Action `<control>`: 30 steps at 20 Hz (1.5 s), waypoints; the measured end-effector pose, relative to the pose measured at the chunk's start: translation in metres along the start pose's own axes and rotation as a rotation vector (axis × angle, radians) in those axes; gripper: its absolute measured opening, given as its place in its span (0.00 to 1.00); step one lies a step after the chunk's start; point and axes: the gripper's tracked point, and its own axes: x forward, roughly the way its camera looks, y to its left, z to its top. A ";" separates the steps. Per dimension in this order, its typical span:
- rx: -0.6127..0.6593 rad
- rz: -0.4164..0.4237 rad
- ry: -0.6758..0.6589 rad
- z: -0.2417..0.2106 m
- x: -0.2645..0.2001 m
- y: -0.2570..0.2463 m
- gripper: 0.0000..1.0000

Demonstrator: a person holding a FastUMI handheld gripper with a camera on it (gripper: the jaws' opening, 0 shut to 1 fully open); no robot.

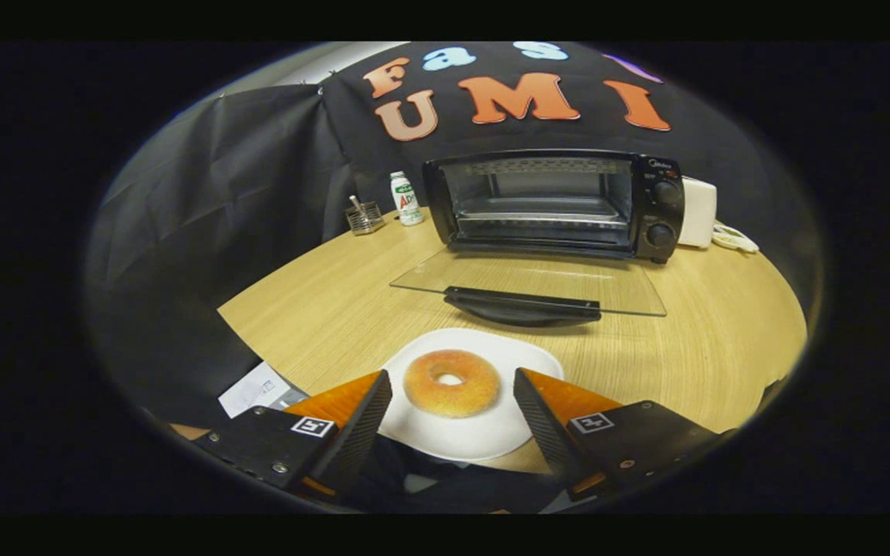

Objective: Open the toaster oven, put the food inside, and close the toaster oven door.

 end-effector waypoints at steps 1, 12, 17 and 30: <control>-0.010 -0.007 0.010 -0.003 0.003 0.000 0.95; -0.015 -0.042 0.018 -0.006 0.012 -0.005 0.65; 0.102 -0.001 -0.035 0.013 0.005 0.003 0.40; 0.710 0.220 -0.262 0.120 0.029 0.017 0.38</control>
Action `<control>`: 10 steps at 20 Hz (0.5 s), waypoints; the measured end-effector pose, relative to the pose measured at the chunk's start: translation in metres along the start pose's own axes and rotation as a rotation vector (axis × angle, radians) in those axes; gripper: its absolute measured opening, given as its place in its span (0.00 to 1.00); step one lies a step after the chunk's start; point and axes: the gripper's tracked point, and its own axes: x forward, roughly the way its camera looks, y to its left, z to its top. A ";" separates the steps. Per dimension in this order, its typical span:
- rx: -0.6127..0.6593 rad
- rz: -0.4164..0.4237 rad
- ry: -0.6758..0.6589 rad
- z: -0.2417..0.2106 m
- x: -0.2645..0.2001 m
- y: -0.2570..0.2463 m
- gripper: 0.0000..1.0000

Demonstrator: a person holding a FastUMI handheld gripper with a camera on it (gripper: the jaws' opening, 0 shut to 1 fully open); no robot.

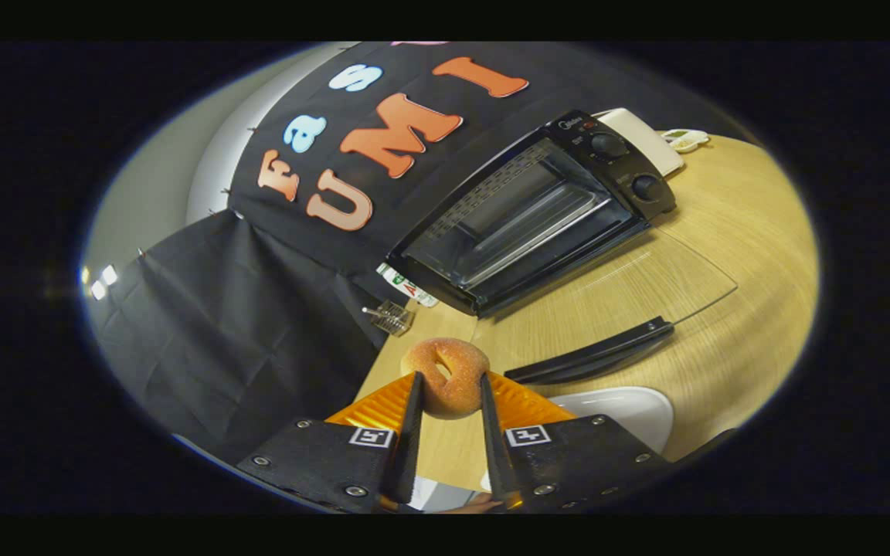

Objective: Open the toaster oven, put the food inside, and close the toaster oven door.

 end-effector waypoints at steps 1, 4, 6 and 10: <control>0.013 -0.009 -0.019 0.008 0.006 -0.001 0.39; 0.072 -0.036 -0.081 0.037 0.022 -0.004 0.38; 0.136 -0.036 -0.120 0.057 0.033 -0.004 0.38; 0.224 -0.047 -0.176 0.091 0.059 -0.007 0.38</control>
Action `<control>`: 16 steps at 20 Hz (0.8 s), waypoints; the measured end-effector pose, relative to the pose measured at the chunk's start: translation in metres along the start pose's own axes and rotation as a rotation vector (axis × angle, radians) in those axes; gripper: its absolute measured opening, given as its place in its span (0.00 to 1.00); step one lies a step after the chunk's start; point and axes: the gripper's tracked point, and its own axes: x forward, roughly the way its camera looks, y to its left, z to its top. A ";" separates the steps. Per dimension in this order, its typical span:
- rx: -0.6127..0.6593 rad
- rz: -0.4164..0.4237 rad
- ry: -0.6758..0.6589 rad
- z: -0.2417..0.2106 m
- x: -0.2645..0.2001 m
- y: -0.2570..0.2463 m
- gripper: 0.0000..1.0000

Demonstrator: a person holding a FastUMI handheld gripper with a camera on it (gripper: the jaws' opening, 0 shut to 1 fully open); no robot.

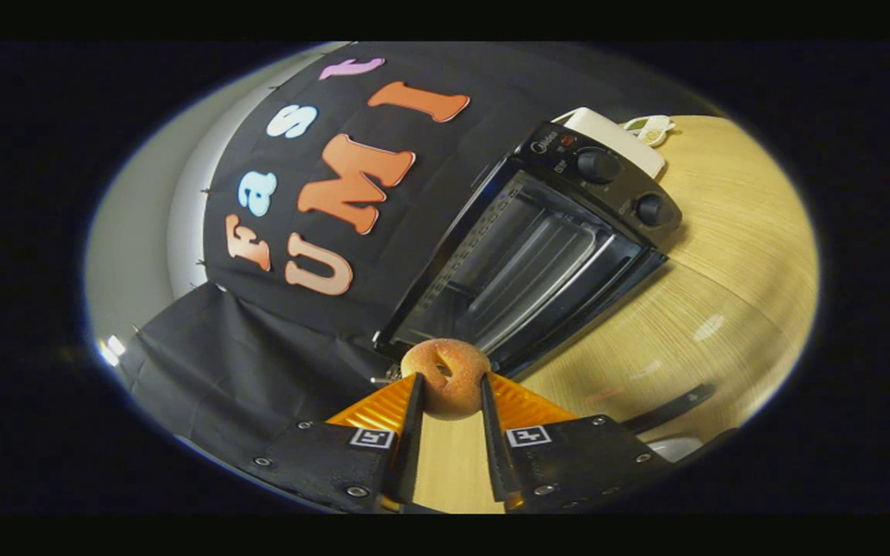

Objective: Open the toaster oven, put the food inside, and close the toaster oven door.

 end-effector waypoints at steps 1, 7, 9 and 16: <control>0.012 -0.015 -0.012 0.005 0.007 -0.002 0.38; -0.034 -0.127 -0.109 0.045 0.048 -0.018 0.38; -0.053 -0.144 -0.117 0.051 0.063 -0.018 0.38; -0.106 -0.186 -0.164 0.065 0.092 -0.031 0.40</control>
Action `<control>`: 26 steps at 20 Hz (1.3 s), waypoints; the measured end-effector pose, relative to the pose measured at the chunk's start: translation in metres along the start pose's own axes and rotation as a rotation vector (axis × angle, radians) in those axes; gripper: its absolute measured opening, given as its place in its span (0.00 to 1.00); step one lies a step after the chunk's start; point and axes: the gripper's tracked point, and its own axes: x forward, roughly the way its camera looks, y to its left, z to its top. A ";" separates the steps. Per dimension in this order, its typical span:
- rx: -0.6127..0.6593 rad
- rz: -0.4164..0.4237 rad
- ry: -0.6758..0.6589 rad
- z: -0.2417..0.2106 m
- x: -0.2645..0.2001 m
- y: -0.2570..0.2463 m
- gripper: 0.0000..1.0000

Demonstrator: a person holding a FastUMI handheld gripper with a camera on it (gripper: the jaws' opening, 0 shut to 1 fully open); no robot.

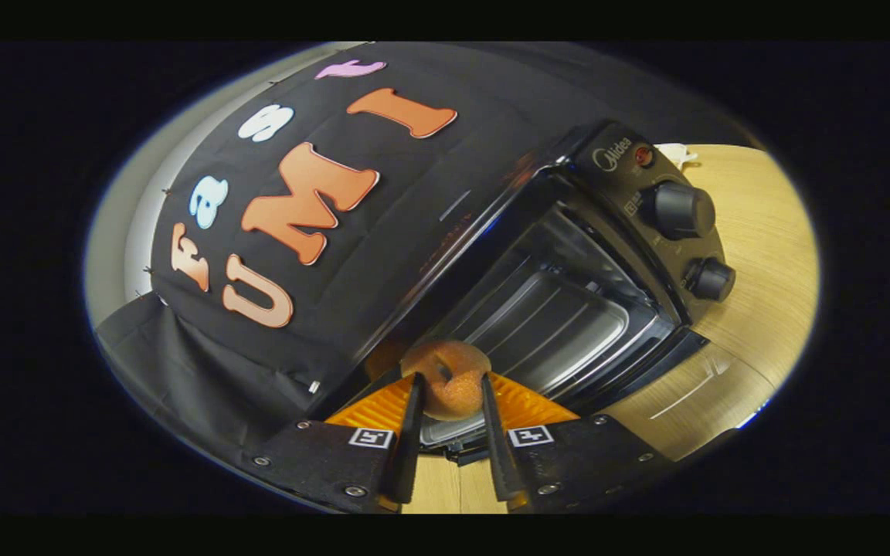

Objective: Open the toaster oven, put the food inside, and close the toaster oven door.

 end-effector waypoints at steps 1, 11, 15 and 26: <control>-0.007 -0.014 -0.007 0.001 0.003 -0.004 0.45; -0.313 -0.047 -0.116 0.014 -0.007 0.002 0.73; -0.395 -0.039 -0.110 0.013 -0.014 0.006 0.84; -0.603 -0.033 -0.004 -0.016 -0.105 -0.013 0.93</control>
